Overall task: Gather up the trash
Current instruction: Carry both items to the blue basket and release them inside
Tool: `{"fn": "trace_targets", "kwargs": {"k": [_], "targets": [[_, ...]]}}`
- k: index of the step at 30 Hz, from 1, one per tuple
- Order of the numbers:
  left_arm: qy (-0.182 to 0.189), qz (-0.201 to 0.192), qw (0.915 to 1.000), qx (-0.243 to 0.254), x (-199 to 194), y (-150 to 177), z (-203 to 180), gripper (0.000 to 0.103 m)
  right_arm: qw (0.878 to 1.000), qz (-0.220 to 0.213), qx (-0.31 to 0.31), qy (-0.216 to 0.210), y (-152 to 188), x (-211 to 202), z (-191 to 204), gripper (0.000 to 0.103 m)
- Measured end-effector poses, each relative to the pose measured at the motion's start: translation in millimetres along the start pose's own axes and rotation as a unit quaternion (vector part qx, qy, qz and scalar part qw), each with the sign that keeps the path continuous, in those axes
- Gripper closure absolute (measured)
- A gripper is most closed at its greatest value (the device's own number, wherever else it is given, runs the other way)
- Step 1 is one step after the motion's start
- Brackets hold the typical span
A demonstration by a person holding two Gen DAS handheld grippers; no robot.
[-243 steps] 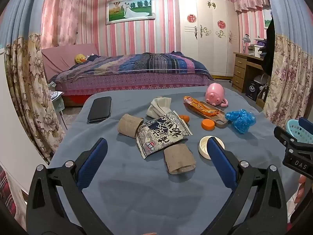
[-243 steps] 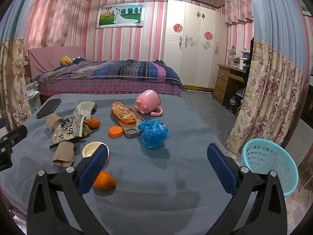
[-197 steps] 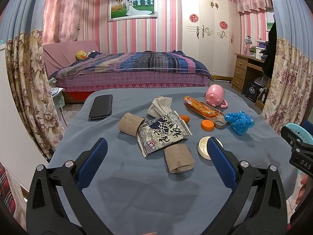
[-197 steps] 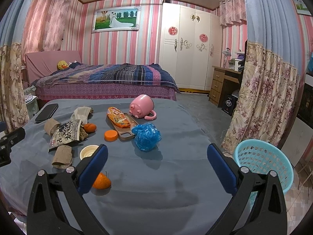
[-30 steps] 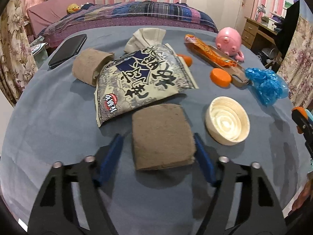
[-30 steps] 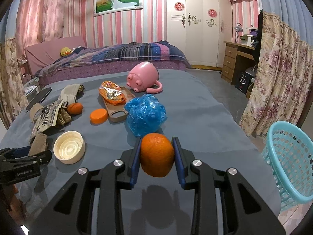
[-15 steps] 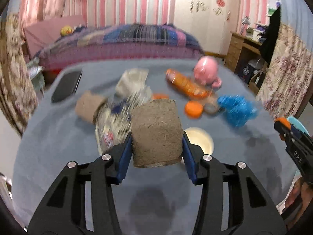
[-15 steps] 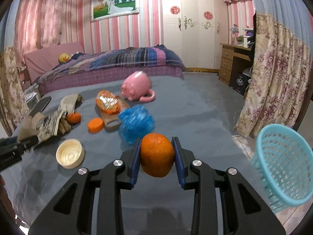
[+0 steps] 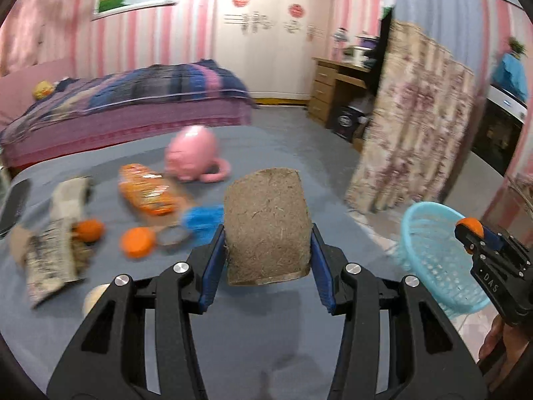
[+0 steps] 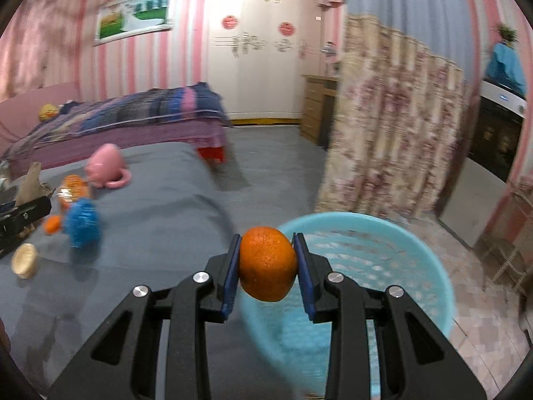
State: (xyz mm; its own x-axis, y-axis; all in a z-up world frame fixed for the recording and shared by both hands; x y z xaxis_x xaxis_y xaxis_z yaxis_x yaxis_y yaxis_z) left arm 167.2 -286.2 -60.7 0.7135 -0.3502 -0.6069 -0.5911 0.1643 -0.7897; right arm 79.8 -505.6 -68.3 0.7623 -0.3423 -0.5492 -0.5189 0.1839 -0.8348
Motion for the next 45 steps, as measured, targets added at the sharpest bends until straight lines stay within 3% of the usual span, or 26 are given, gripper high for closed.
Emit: {"fn": "trace_targets", "kwargs": {"k": [5, 12, 22, 27, 28, 30, 32, 42, 44, 45], "targets": [[0.053, 0.003, 0.9983, 0.023, 27, -2, -75, 0.056, 0.999, -0.009, 0.028, 0.046, 6, 7, -60, 0.071], [0.113, 0.001, 0.99, 0.084, 51, 10, -167, 0.056, 0.995, -0.015, 0.063, 0.073, 21, 13, -108, 0.071], [0.145, 0.01, 0.9804, 0.133, 79, 20, -225, 0.055, 0.992, -0.017, 0.086, 0.096, 40, 20, -146, 0.071], [0.159, 0.028, 0.9755, 0.15, 90, 25, -240, 0.047, 0.99, -0.016, 0.099, 0.1, 44, 26, -155, 0.071], [0.154, 0.023, 0.9755, 0.155, 89, 24, -241, 0.043, 0.99, -0.016, 0.099, 0.1, 45, 27, -155, 0.071], [0.143, 0.01, 0.9766, 0.16, 86, 21, -237, 0.027, 0.99, -0.014, 0.098, 0.1, 47, 28, -155, 0.071], [0.139, 0.003, 0.9776, 0.158, 83, 19, -231, 0.02, 0.99, -0.014, 0.099, 0.1, 48, 29, -155, 0.071], [0.117, -0.002, 0.9848, 0.129, 80, 11, -191, 0.011, 0.991, -0.009, 0.094, 0.09, 45, 43, -136, 0.071], [0.113, -0.008, 0.9853, 0.128, 76, 9, -185, 0.01, 0.992, -0.011, 0.093, 0.089, 43, 44, -133, 0.067], [0.109, -0.012, 0.9856, 0.128, 74, 9, -181, 0.009, 0.992, -0.011, 0.093, 0.086, 42, 45, -130, 0.055]]}}
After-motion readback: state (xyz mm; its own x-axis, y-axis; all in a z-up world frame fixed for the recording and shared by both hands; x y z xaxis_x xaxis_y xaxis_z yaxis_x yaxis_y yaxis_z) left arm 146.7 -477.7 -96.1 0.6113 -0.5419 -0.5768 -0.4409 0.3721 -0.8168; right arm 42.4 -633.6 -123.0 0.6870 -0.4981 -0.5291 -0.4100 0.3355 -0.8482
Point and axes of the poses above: each gripper's, at about its wrist camera, not at the fingertips, and x roughly the way its jaws point, z to its left, y to its underside, the point moved 9 cm from there along x, roughly the way its jaws point, and after that the axes turned 3 degrees about z, right-handed, at the moved point
